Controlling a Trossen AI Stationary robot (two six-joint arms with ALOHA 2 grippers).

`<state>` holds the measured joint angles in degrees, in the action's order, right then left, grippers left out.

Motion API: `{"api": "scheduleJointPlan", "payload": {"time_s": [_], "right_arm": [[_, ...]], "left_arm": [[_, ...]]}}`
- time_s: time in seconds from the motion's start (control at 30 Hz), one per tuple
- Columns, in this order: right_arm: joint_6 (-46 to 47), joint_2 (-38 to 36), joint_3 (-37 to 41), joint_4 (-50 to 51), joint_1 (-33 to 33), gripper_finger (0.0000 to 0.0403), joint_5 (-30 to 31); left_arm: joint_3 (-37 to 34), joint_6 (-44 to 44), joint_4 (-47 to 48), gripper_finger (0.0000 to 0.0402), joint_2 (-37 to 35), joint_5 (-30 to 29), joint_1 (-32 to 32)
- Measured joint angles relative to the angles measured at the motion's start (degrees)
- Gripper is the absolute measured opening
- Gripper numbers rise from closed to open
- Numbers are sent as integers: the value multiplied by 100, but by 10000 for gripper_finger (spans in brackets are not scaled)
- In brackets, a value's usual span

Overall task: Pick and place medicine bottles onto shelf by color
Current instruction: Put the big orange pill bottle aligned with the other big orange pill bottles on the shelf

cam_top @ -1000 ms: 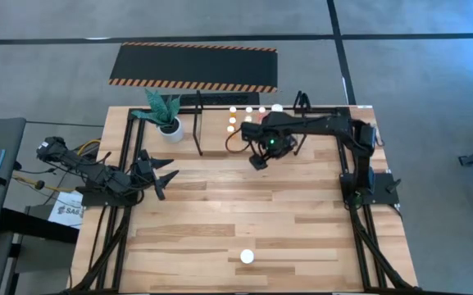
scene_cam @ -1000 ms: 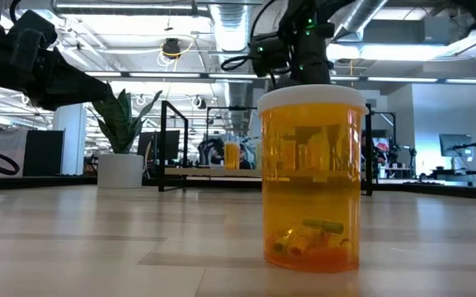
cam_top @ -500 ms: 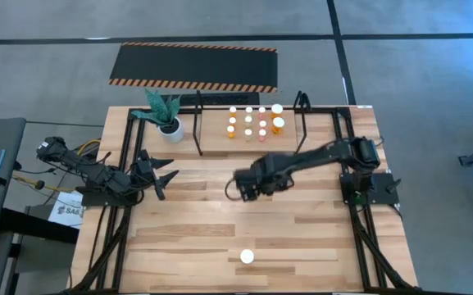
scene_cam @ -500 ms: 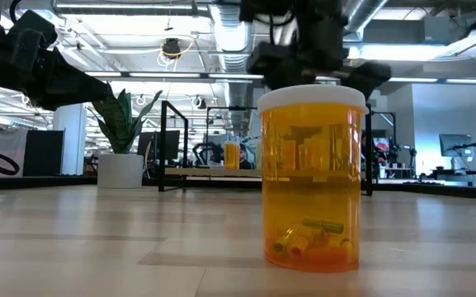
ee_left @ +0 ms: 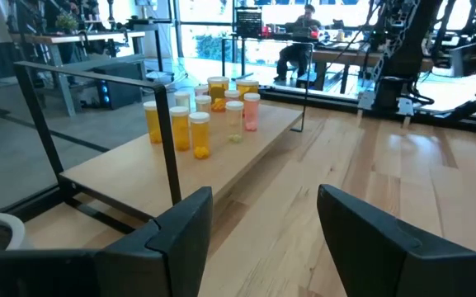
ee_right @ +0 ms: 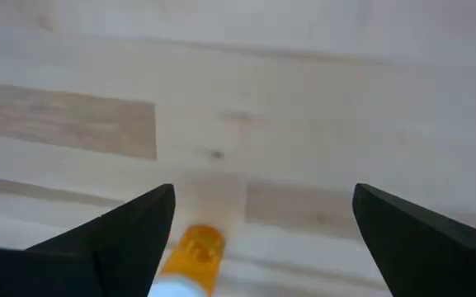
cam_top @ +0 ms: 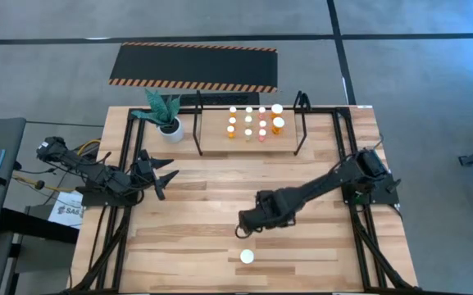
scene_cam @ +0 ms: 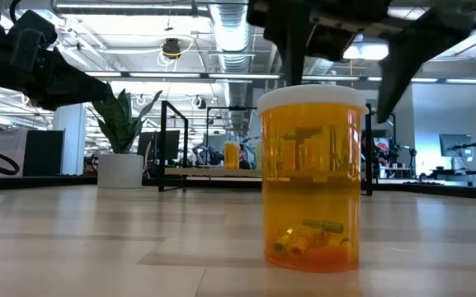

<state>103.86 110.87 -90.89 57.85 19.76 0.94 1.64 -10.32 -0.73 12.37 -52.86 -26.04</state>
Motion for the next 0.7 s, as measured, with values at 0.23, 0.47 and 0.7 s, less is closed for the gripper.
{"api": "scheduleJointPlan", "payload": {"time_s": [0.23, 0.47, 0.7], "right_arm": [[1049, 150, 3, -373, 382, 399, 53], [1203, 629, -296, -711, 498, 400, -231], [779, 1274, -1077, -553, 600, 400, -264]], "left_arm": [[1, 1, 0, 208, -1, 0, 0], [1, -1, 0, 208, -1, 0, 0], [1, 1, 0, 208, -1, 0, 0]]}}
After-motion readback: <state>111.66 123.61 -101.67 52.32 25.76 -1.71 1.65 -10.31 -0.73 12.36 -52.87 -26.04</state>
